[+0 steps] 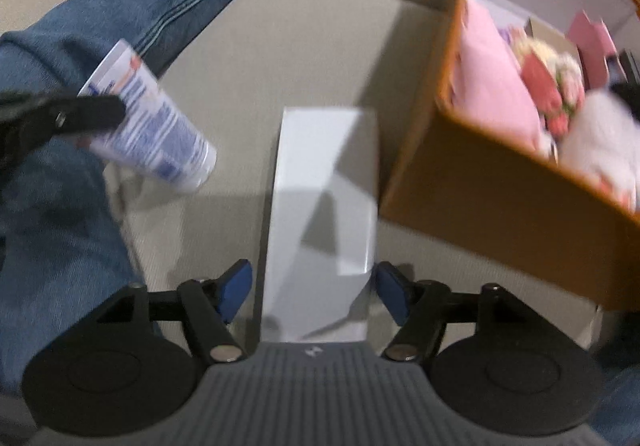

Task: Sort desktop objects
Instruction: 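Grasp the white rectangular box with the right tool while the left tool holds the card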

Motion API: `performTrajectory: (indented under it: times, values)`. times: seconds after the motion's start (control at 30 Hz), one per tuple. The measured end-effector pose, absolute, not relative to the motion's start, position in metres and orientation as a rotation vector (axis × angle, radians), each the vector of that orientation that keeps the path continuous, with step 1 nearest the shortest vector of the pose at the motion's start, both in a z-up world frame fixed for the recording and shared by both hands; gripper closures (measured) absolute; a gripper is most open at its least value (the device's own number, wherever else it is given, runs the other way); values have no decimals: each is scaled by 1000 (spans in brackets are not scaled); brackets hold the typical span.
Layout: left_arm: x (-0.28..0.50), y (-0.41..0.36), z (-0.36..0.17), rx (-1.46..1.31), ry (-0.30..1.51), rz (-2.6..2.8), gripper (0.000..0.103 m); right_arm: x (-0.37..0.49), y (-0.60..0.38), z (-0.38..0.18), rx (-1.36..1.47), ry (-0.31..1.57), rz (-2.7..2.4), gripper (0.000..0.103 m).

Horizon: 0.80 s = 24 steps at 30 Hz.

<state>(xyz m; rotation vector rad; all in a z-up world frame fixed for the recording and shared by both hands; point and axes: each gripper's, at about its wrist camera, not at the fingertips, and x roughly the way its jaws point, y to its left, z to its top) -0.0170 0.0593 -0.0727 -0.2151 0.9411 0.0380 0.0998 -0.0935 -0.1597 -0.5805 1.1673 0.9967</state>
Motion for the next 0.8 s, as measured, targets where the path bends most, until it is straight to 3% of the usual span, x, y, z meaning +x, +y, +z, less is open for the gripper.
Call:
performTrajectory:
  times: [0.2,0.3,0.47,0.8]
  values:
    - [-17,62,-74,-234,940,34,96,100,-69,-172,-621,1133,971,30]
    - [-17,64,-74,-241,942,35,96,102,-68,-182,-627,1131,937,40]
    - [-17,61,-72,-222,939,27,96,101,-78,-178,-621,1145,995,41]
    - [-23,56,-18,-237,840,-52,96,79,-106,-103,-620,1004,1195,41]
